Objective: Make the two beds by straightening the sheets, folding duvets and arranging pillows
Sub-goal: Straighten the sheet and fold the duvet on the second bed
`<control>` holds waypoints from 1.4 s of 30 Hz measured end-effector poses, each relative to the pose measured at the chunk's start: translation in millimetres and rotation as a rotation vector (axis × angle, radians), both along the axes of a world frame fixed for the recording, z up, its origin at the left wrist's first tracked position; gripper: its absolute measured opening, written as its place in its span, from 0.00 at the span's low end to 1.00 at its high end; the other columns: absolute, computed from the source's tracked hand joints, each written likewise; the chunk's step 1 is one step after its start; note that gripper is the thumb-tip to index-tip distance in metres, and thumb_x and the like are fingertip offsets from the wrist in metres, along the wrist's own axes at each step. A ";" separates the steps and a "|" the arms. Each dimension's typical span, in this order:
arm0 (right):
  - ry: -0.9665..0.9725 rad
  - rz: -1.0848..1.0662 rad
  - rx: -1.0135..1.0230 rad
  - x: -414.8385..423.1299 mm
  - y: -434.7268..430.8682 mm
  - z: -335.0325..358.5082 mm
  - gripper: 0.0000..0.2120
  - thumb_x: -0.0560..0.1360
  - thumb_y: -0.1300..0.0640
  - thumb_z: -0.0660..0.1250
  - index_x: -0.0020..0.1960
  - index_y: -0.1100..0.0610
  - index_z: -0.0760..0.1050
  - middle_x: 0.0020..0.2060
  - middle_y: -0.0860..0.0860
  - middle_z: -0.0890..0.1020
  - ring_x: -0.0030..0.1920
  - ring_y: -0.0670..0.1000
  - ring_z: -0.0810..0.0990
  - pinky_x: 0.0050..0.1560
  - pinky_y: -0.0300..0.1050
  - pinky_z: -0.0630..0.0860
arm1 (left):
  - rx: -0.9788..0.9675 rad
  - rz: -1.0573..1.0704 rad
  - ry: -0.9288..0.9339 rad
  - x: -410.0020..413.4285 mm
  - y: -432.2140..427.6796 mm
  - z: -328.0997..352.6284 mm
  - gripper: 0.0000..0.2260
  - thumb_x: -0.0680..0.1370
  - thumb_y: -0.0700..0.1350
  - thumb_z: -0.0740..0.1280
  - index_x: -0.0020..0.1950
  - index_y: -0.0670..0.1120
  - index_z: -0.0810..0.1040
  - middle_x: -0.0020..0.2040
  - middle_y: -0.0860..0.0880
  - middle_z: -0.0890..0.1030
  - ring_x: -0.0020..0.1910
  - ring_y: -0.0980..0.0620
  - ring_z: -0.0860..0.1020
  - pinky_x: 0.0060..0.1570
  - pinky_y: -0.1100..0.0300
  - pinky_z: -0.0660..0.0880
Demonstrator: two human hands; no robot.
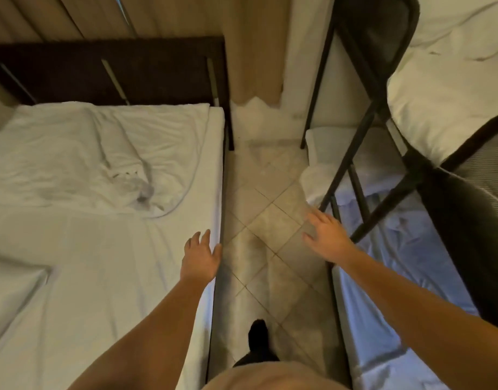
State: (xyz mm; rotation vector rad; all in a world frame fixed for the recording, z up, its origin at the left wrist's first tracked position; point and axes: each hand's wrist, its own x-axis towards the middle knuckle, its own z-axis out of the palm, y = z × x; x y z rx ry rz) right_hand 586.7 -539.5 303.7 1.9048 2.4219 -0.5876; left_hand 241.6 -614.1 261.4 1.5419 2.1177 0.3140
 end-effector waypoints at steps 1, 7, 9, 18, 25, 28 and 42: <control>-0.001 0.000 0.002 -6.2 21.4 0.2 0.32 0.79 0.42 0.61 0.79 0.48 0.55 0.78 0.54 0.62 0.75 0.59 0.63 0.73 0.61 0.65 | 0.006 -0.002 0.003 -6.7 20.8 0.5 0.27 0.85 0.57 0.57 0.83 0.48 0.61 0.82 0.44 0.61 0.80 0.42 0.58 0.74 0.44 0.65; 0.011 0.036 0.002 -52.0 155.3 6.8 0.32 0.80 0.43 0.60 0.80 0.48 0.53 0.78 0.54 0.60 0.76 0.59 0.61 0.74 0.60 0.63 | 0.027 0.045 0.028 -48.8 143.9 7.8 0.27 0.85 0.57 0.57 0.83 0.49 0.61 0.81 0.45 0.61 0.81 0.43 0.57 0.74 0.43 0.65; 0.019 0.052 -0.007 -66.1 198.3 5.4 0.32 0.81 0.41 0.59 0.81 0.47 0.51 0.79 0.54 0.59 0.77 0.59 0.59 0.75 0.60 0.61 | 0.033 0.073 0.030 -62.2 178.9 6.4 0.27 0.85 0.57 0.58 0.83 0.48 0.61 0.81 0.44 0.61 0.81 0.42 0.57 0.74 0.43 0.64; -0.031 0.236 -0.057 -144.2 405.2 -21.2 0.33 0.79 0.38 0.58 0.80 0.43 0.52 0.80 0.49 0.58 0.77 0.58 0.60 0.75 0.59 0.62 | 0.025 0.315 0.015 -125.1 303.7 -27.4 0.27 0.85 0.55 0.61 0.81 0.46 0.63 0.80 0.41 0.64 0.79 0.39 0.59 0.75 0.42 0.63; -0.108 0.498 -0.045 -255.2 582.0 -18.6 0.34 0.79 0.42 0.62 0.81 0.47 0.54 0.80 0.53 0.58 0.77 0.58 0.61 0.76 0.55 0.60 | 0.004 0.637 0.005 -171.5 376.8 -37.7 0.27 0.84 0.54 0.62 0.81 0.44 0.65 0.79 0.39 0.66 0.77 0.38 0.63 0.75 0.44 0.63; -0.100 0.586 -0.049 -312.1 636.3 -22.4 0.34 0.79 0.41 0.61 0.81 0.47 0.55 0.80 0.52 0.58 0.77 0.58 0.61 0.76 0.55 0.60 | -0.004 0.749 -0.016 -190.5 387.9 -43.4 0.27 0.84 0.55 0.63 0.80 0.44 0.66 0.78 0.39 0.67 0.77 0.38 0.63 0.74 0.43 0.65; -0.159 0.962 -0.180 -589.4 740.9 -47.0 0.33 0.81 0.40 0.57 0.81 0.45 0.49 0.81 0.48 0.52 0.79 0.54 0.55 0.78 0.53 0.56 | -0.098 1.209 -0.113 -330.3 428.7 -73.1 0.29 0.83 0.57 0.61 0.82 0.49 0.62 0.81 0.43 0.63 0.80 0.40 0.58 0.74 0.42 0.64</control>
